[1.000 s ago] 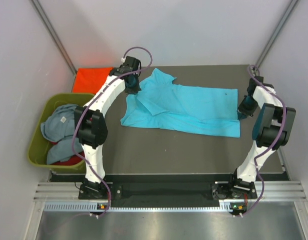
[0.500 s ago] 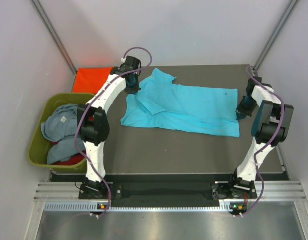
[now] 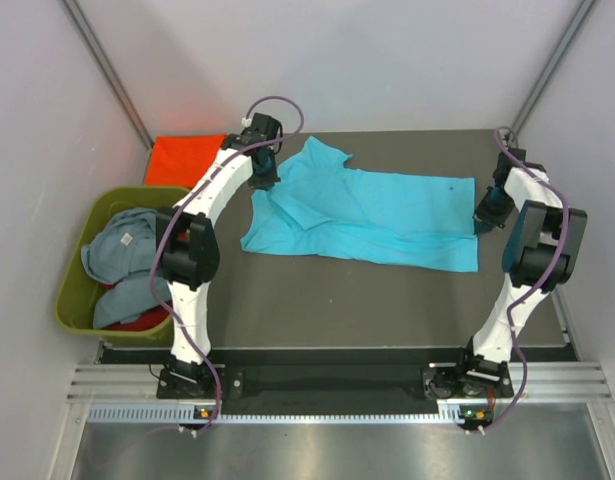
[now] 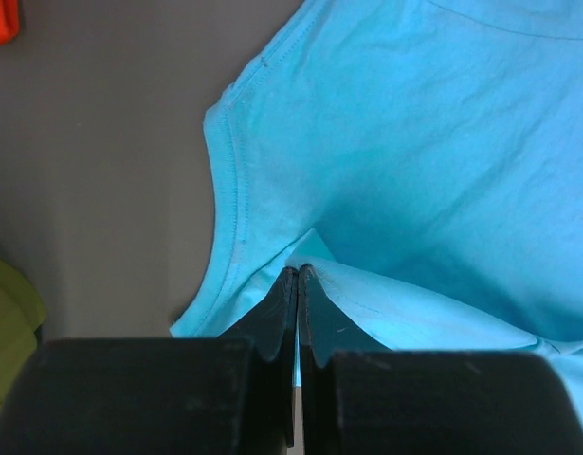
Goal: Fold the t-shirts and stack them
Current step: Fold the tshirt
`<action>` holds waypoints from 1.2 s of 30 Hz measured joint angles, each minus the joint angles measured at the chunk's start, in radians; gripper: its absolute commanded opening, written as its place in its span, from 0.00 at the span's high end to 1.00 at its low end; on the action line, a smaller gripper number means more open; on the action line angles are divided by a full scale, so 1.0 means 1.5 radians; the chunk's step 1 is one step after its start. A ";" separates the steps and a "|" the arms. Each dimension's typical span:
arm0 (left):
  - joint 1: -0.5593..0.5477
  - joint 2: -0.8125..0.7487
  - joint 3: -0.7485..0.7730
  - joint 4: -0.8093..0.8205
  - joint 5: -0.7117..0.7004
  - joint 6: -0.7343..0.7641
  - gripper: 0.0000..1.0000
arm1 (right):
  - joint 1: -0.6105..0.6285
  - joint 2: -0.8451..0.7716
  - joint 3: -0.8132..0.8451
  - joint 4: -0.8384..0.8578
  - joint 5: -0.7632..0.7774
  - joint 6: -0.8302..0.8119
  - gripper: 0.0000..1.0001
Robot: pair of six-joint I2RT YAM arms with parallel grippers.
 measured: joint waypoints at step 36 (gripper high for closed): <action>0.013 -0.302 -0.391 0.030 0.039 0.018 0.52 | -0.065 -0.259 -0.274 0.098 -0.136 -0.020 0.46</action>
